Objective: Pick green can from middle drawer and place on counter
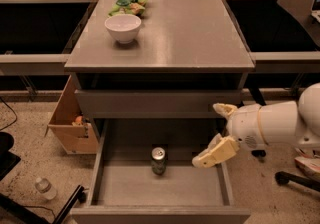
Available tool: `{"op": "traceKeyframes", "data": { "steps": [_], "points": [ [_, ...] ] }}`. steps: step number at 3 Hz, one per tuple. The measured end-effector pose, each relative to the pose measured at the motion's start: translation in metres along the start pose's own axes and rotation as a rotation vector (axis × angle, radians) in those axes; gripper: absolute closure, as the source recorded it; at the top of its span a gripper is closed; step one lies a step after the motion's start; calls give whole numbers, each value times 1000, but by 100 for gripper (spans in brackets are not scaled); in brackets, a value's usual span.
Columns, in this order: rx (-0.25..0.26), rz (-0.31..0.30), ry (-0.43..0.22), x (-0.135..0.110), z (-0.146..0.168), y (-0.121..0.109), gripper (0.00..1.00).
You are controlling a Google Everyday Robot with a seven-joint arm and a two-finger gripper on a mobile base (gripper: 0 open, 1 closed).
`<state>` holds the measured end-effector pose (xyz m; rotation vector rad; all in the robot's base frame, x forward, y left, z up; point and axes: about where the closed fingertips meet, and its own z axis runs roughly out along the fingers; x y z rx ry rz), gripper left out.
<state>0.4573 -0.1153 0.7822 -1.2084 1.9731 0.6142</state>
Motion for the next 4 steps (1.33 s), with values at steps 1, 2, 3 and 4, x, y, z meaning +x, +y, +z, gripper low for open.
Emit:
{"op": "traceKeyframes", "data": {
  "steps": [1,2,3,4],
  "points": [
    [48,-55,-50,-17,8,-6,0],
    [48,-55,-49,-17,8,-6,0],
    [31,-74,-82,0,36,-6,0],
    [24,-113,-169,37,87,-13,0]
  ]
}}
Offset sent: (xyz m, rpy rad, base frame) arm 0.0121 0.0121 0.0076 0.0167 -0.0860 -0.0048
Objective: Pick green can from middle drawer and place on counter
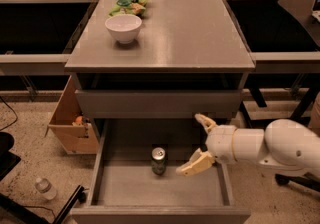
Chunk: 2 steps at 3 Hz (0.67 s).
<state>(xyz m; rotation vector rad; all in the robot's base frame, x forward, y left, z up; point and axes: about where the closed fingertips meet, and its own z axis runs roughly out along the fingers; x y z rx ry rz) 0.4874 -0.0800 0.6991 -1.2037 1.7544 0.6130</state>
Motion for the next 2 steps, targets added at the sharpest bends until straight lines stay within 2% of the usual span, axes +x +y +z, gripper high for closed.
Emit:
{"op": "traceKeyframes", "data": {
  "steps": [1,2],
  "points": [
    [38,-97,-48,58,50,-24,0],
    [48,-142,-33,89,76,-44,0]
  ]
}}
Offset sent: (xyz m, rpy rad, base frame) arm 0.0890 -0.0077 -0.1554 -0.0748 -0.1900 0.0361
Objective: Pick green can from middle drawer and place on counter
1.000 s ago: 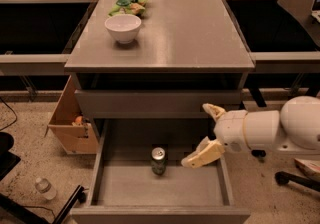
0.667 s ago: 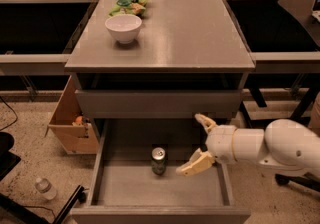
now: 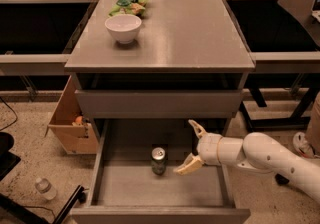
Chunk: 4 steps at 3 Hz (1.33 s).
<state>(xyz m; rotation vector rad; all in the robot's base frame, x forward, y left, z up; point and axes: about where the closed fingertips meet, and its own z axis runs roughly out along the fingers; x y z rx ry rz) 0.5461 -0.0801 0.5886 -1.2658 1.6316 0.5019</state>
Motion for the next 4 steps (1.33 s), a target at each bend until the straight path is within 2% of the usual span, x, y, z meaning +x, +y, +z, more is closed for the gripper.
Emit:
{"op": "traceKeyframes", "data": {
  "steps": [1,2,3,4],
  "points": [
    [-35,32,20,36,39,-3,0],
    [-92,104,15,66,92,8,0],
    [-124,136,7,77,120,17,0],
    [-158,162,-7,84,141,26,19]
  ]
}}
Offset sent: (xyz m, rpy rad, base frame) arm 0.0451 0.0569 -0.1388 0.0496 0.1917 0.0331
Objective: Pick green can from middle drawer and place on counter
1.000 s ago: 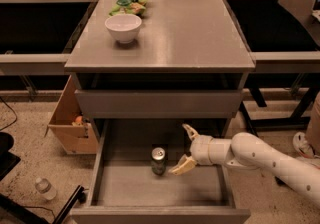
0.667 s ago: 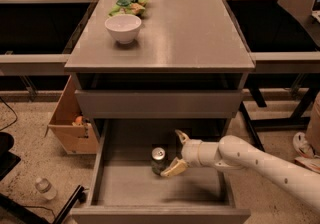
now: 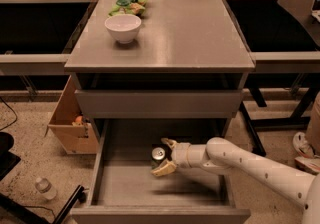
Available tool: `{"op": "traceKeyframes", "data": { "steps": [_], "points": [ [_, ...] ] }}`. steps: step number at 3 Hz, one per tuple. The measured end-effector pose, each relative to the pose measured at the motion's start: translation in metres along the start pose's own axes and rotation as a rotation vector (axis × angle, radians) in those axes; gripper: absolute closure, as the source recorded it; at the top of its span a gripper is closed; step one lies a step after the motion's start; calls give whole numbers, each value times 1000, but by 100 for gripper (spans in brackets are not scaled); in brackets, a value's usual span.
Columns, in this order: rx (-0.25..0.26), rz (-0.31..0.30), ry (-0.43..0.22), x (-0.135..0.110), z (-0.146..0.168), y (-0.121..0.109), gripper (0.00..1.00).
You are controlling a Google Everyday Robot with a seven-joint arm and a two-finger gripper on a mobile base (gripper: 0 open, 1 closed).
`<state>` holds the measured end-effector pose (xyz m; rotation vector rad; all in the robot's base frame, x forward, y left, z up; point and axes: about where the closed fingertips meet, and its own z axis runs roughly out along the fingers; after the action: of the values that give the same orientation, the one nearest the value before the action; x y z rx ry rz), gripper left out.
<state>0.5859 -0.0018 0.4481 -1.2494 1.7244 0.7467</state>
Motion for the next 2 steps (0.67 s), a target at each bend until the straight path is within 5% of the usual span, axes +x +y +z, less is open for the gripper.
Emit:
{"op": "traceKeyframes", "data": {
  "steps": [2],
  "points": [
    [-34,33,-10,6,18,8,73]
  ]
}}
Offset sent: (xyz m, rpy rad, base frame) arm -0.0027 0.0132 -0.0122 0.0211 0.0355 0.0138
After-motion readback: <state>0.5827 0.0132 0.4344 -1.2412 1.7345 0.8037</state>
